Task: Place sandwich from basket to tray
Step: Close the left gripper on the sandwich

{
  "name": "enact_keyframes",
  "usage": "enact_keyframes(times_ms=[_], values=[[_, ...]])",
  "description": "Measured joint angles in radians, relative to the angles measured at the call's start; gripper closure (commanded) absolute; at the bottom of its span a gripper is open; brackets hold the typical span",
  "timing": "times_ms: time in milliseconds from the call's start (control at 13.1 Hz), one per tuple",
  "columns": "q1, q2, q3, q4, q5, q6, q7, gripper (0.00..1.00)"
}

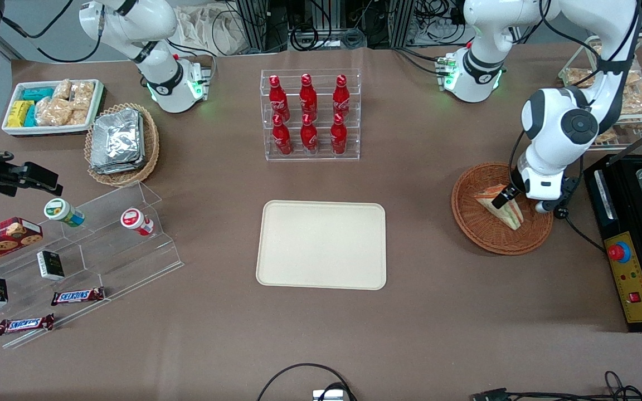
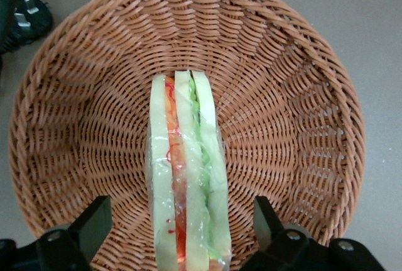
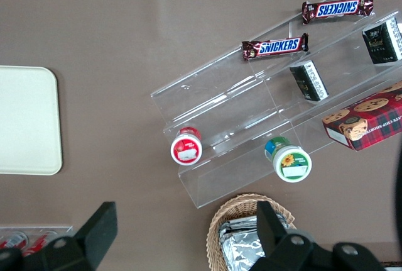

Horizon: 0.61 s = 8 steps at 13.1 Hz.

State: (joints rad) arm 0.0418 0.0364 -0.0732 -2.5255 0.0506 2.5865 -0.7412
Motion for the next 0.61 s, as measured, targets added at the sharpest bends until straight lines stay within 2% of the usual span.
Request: enact_keyframes(times_ms=[153,229,382,611], values=[[0.0,0.019,0.0,-0.016,0.0,0.039,0.0,0.02],[0.0,0.029,0.0,-0.019,0.0,0.052,0.0,0.11],[0.0,0.047,-0.001,-0.019,0.0,0.063,0.0,0.45],[-0.006,0.055,-0.002,-0.019,0.0,0.066,0.018,0.73]])
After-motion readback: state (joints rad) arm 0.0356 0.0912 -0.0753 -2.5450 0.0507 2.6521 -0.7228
